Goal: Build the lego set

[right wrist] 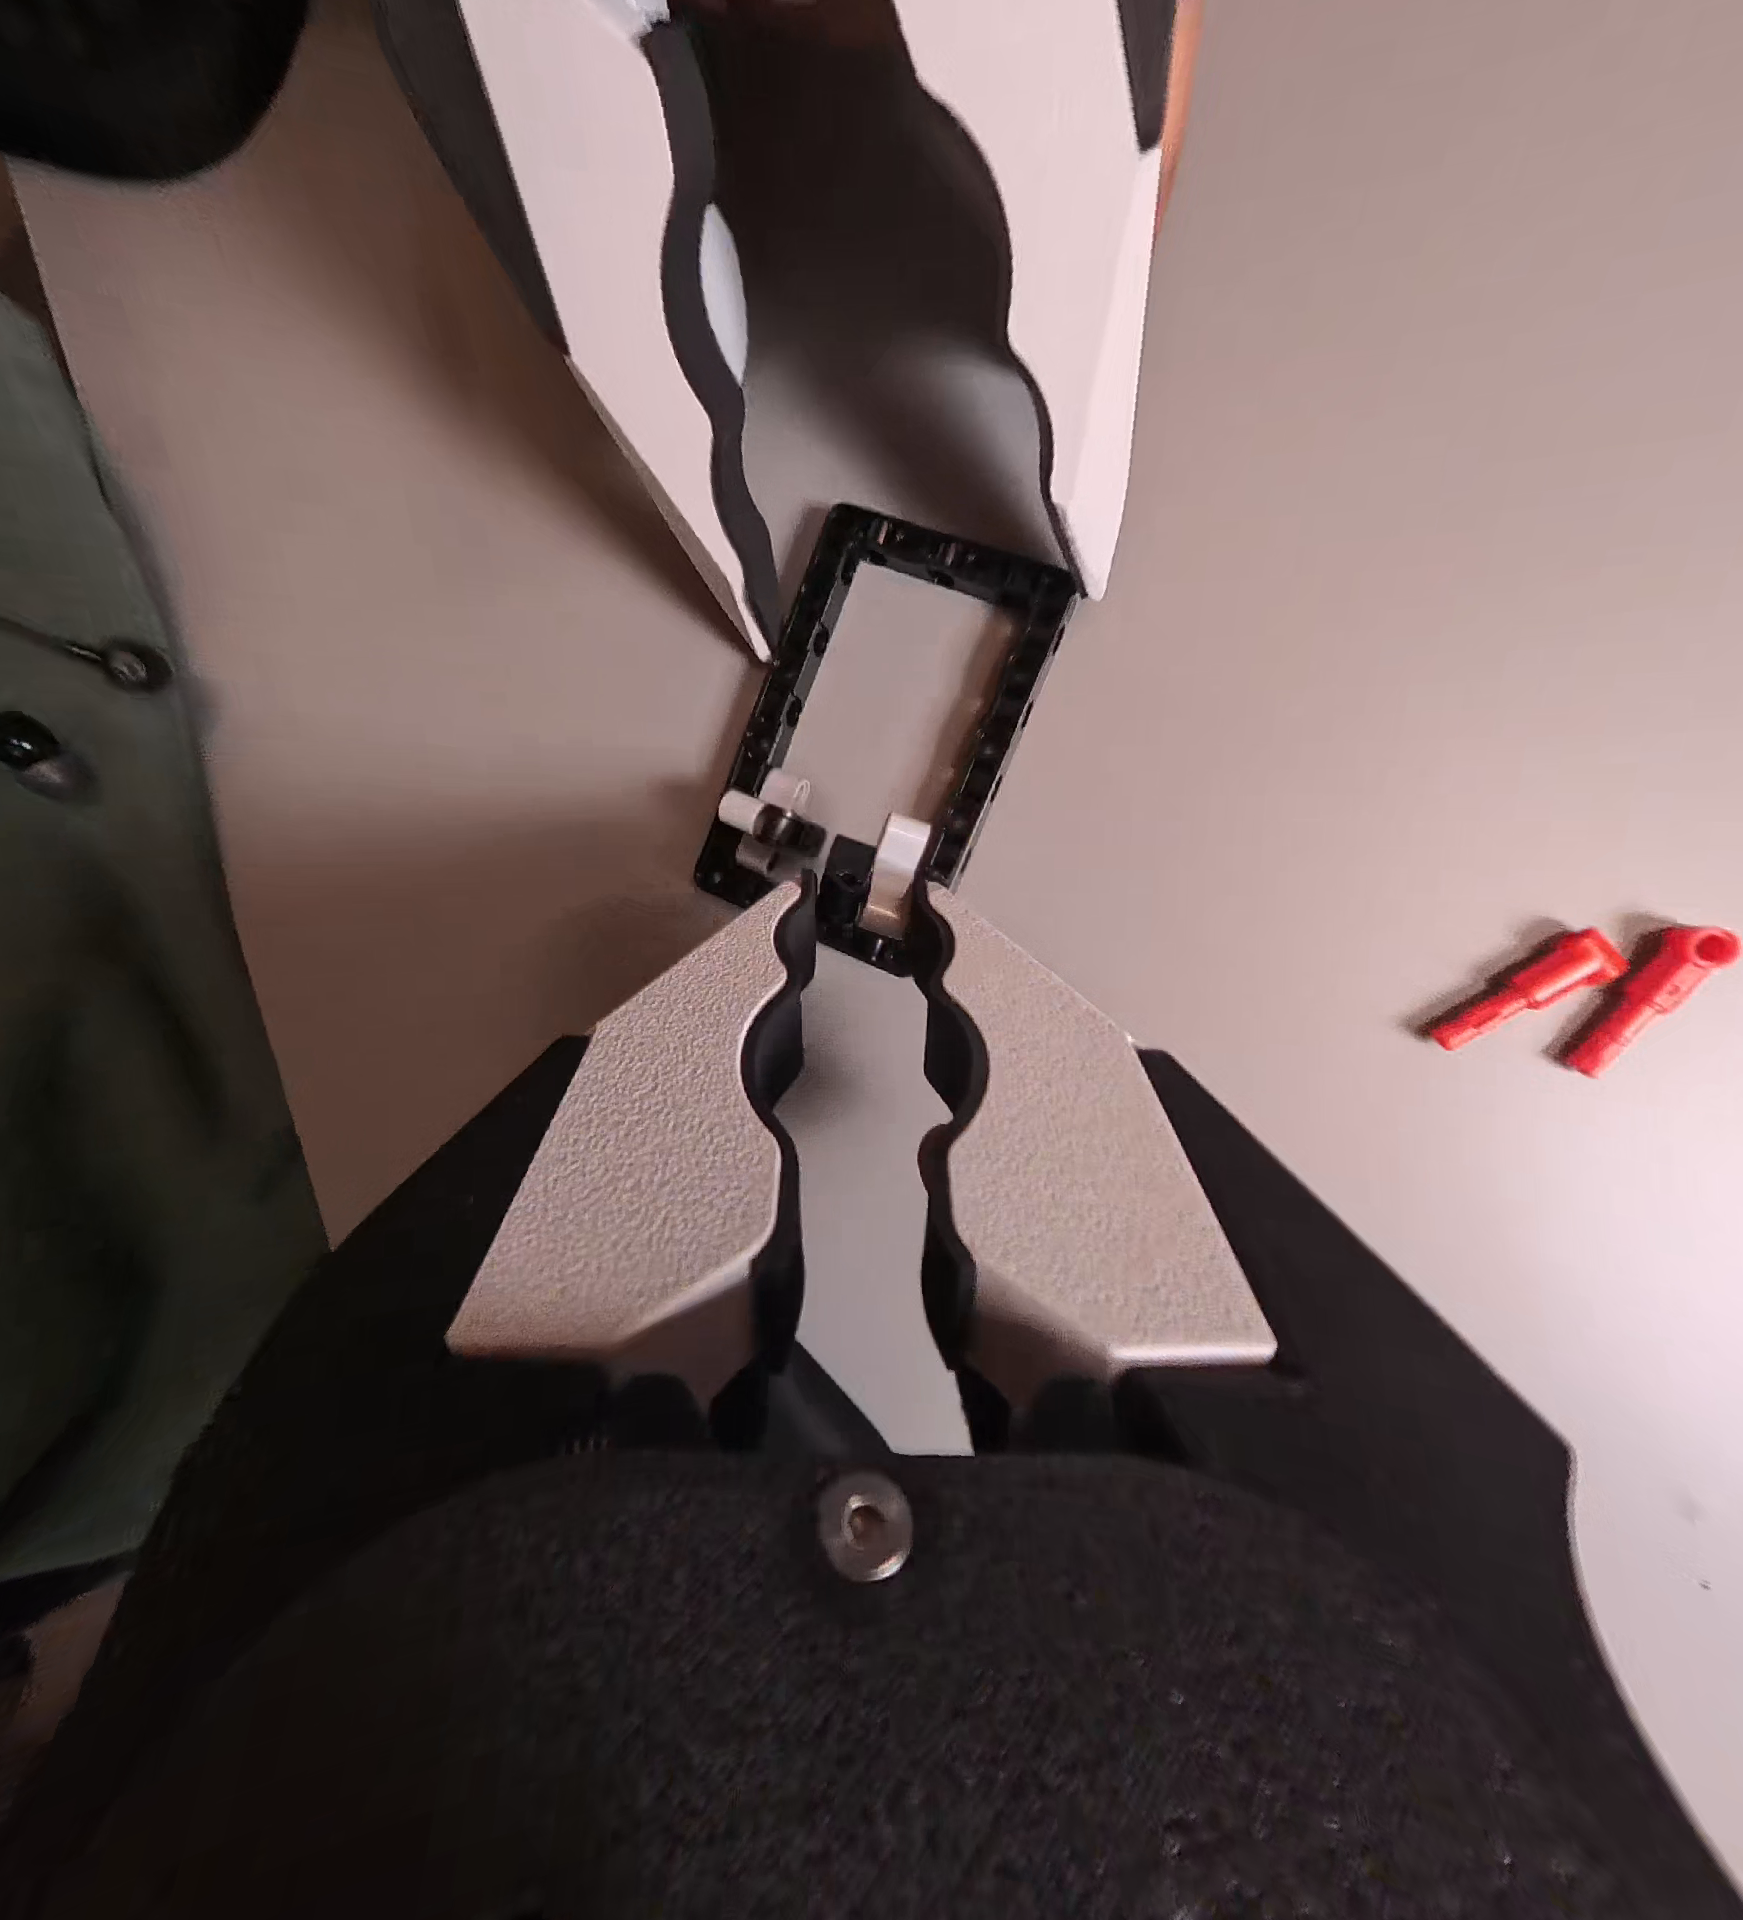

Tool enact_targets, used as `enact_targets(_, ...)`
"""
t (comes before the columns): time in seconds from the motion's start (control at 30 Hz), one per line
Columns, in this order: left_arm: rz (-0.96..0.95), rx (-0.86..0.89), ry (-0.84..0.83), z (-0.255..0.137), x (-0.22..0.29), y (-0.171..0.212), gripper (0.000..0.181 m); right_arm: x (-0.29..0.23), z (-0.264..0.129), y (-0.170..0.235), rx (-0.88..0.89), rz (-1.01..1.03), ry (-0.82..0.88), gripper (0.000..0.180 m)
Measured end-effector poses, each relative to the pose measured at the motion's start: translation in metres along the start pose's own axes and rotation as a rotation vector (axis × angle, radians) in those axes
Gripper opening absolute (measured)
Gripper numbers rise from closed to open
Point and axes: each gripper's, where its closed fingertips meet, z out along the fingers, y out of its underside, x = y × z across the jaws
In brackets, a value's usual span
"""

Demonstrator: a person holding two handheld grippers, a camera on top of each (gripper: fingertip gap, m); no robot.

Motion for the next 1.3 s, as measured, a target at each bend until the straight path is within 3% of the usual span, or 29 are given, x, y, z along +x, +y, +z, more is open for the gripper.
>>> enact_targets(0.2, -0.026, 0.002, -0.002, -0.002, 0.002, 0.002, 0.064, -0.009, 0.012, 0.004, -0.117, -0.044, -0.03, 0.015)
enact_targets(0.3, -0.009, -0.028, 0.057, -0.004, 0.013, 0.005, 0.074, -0.01, 0.015, 0.006, -0.147, -0.07, -0.026, 0.015)
enact_targets(0.5, -0.081, 0.022, 0.189, -0.01, 0.025, 0.003, 0.057, -0.005, 0.014, 0.01, -0.209, -0.196, 0.001, 0.014)
enact_targets(0.63, -0.054, 0.027, 0.123, -0.004, 0.021, -0.002, 0.066, -0.007, 0.013, 0.012, -0.221, -0.276, -0.025, 0.014)
enact_targets(0.73, -0.032, 0.051, 0.098, 0.001, 0.025, -0.009, 0.078, -0.01, 0.013, 0.009, -0.179, -0.301, -0.027, 0.014)
enact_targets(0.93, -0.027, 0.042, 0.042, 0.011, 0.03, -0.011, 0.06, -0.015, 0.012, 0.012, -0.088, -0.282, -0.03, 0.014)
enact_targets(1.3, -0.221, 0.043, -0.184, 0.002, 0.028, -0.003, 0.06, -0.017, 0.009, 0.007, 0.141, -0.278, -0.052, 0.015)
